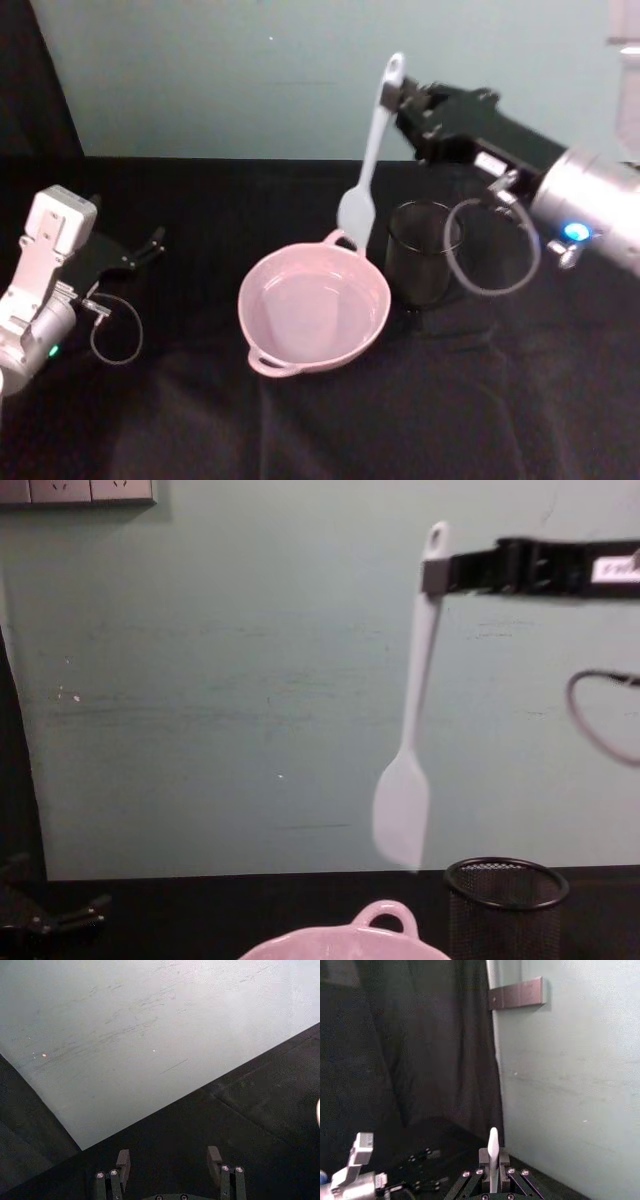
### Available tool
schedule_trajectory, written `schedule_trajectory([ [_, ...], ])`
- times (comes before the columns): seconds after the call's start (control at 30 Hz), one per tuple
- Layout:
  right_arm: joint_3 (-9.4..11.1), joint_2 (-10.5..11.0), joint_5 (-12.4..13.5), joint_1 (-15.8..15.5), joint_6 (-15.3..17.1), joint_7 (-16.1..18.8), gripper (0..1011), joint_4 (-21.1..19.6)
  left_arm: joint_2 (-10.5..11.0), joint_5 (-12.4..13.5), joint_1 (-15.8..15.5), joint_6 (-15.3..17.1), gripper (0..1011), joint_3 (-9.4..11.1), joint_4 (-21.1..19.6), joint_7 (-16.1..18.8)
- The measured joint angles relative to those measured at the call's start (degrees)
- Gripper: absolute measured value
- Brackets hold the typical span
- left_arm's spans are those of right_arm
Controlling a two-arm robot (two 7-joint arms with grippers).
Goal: Use the one hand to pick up the spoon and stir the clear water in the bowl.
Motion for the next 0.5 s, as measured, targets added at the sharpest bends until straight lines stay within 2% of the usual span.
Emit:
schedule_trajectory([
  [0.17, -3.0, -0.9, -0.7, 1.2, -0.5, -0.1, 111, 2.2, 0.0, 0.0, 0.0, 0.0, 1011, 0.0, 0.0, 0.0],
  [0.5, -8.7, -4.1, -3.4, 4.2, -3.0, 0.7, 111, 9.6, 0.0, 0.0, 0.0, 0.0, 1011, 0.0, 0.0, 0.0],
])
